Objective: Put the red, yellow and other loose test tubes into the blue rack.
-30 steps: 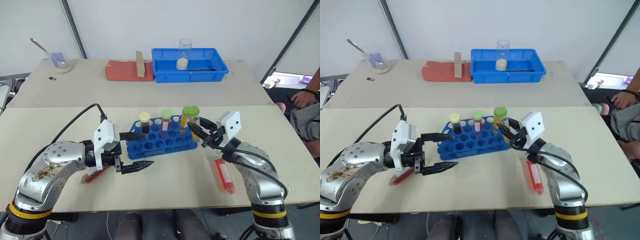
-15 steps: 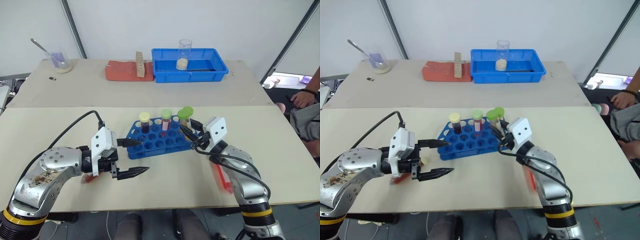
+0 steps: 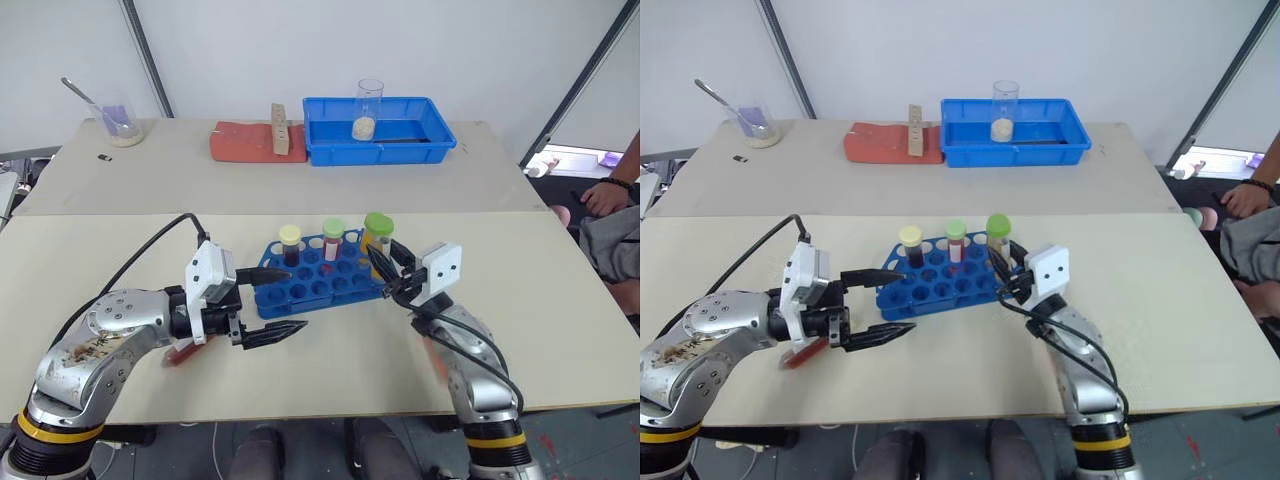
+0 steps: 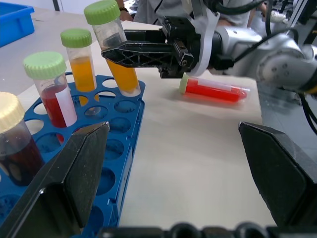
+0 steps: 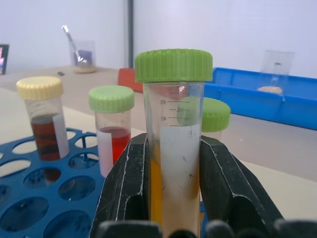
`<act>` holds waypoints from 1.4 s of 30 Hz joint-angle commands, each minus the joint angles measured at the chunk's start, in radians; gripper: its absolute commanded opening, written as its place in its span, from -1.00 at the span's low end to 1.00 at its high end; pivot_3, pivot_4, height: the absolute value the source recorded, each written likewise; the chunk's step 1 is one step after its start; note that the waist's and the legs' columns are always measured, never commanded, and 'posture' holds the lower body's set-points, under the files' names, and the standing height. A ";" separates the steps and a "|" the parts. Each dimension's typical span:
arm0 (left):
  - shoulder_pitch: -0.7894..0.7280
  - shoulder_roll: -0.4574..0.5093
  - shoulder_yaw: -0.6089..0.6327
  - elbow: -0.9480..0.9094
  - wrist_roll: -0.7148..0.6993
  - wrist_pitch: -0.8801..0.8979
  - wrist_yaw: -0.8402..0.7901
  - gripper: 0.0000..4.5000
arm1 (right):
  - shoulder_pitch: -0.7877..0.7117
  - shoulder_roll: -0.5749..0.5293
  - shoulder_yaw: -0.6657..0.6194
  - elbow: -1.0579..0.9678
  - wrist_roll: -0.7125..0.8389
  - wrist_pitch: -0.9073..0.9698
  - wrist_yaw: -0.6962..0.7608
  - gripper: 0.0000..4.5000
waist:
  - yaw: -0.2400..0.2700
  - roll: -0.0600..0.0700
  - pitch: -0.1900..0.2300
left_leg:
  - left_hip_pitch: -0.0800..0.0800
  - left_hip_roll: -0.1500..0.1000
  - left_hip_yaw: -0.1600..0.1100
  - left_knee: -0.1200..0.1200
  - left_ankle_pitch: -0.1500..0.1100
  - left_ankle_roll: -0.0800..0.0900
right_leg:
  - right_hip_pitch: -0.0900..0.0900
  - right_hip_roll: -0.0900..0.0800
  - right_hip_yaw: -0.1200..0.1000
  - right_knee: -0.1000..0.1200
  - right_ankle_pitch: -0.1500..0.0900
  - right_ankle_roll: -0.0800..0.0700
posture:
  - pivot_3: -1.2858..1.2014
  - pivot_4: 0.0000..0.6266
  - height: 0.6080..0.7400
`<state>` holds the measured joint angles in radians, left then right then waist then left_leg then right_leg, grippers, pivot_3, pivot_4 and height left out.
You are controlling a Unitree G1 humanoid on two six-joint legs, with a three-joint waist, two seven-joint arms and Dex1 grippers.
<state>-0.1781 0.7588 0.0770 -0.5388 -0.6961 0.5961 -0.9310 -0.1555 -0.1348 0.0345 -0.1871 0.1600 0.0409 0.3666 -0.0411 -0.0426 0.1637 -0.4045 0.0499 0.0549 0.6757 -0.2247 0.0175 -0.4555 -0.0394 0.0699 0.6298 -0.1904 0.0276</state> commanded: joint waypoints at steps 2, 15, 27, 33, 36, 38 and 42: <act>-0.033 -0.015 0.002 -0.025 -0.028 0.014 0.023 1.00 | 0.025 0.036 -0.010 0.011 -0.010 -0.053 -0.055 -0.57 | 0.000 0.000 0.000 | 0.000 0.000 0.000 0.000 0.000 0.000 | 0.000 0.000 0.000 0.000 0.000 0.000 | 0.03 -0.52 1.00; -0.076 -0.027 -0.045 -0.033 -0.019 0.037 0.045 1.00 | 0.077 -0.006 0.015 0.004 -0.031 -0.056 -0.037 0.21 | 0.000 0.000 0.000 | 0.000 0.000 0.000 0.000 0.000 0.000 | 0.000 0.000 0.000 0.000 0.000 -0.001 | 0.03 -0.52 1.00; -0.072 0.014 -0.128 -0.068 0.096 0.006 0.038 1.00 | 0.288 -0.383 -0.147 -0.555 0.147 0.510 0.096 0.92 | 0.009 0.000 0.000 | 0.000 -0.001 0.001 -0.001 0.000 0.000 | 0.000 -0.001 0.000 -0.001 -0.002 0.000 | 0.03 -0.52 1.00; -0.043 0.051 -0.137 -0.065 0.118 -0.042 -0.040 1.00 | 0.243 -0.522 -0.320 -0.754 0.352 1.094 0.039 0.92 | 0.008 0.000 0.000 | 0.002 0.000 0.000 -0.001 0.000 0.000 | 0.001 -0.001 0.000 0.000 -0.002 -0.001 | 0.03 -0.52 1.00; -0.026 0.070 -0.142 -0.062 0.127 -0.065 -0.085 1.00 | 0.089 -0.512 -0.369 -0.731 0.392 1.456 0.021 0.92 | 0.004 0.000 0.000 | 0.001 -0.001 0.000 0.000 0.000 0.000 | 0.000 -0.001 0.000 -0.001 -0.002 -0.001 | 0.03 -0.52 1.00; -0.019 0.075 -0.148 -0.059 0.131 -0.080 -0.108 1.00 | 0.031 -0.517 -0.372 -0.690 0.416 1.566 0.012 0.92 | 0.003 0.000 0.000 | 0.000 -0.001 0.000 0.000 0.000 0.000 | 0.000 -0.001 0.000 -0.001 -0.002 -0.001 | 0.03 -0.52 1.00; -0.019 0.069 -0.168 -0.059 0.140 -0.100 -0.137 1.00 | -0.005 -0.576 -0.336 -0.569 0.478 1.574 -0.037 0.92 | 0.014 0.000 0.000 | -0.002 -0.001 -0.001 -0.002 0.000 0.000 | 0.000 -0.001 -0.001 -0.003 -0.003 0.000 | 0.03 -0.52 1.00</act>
<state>-0.1901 0.8250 -0.0897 -0.5755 -0.5526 0.5242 -1.0519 -0.1432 -0.6894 -0.2928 -0.7765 0.6146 1.6046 0.3530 -0.0272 -0.0429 0.1638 -0.4070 0.0481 0.0539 0.6742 -0.2253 0.0181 -0.4559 -0.0408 0.0698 0.6259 -0.1939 0.0277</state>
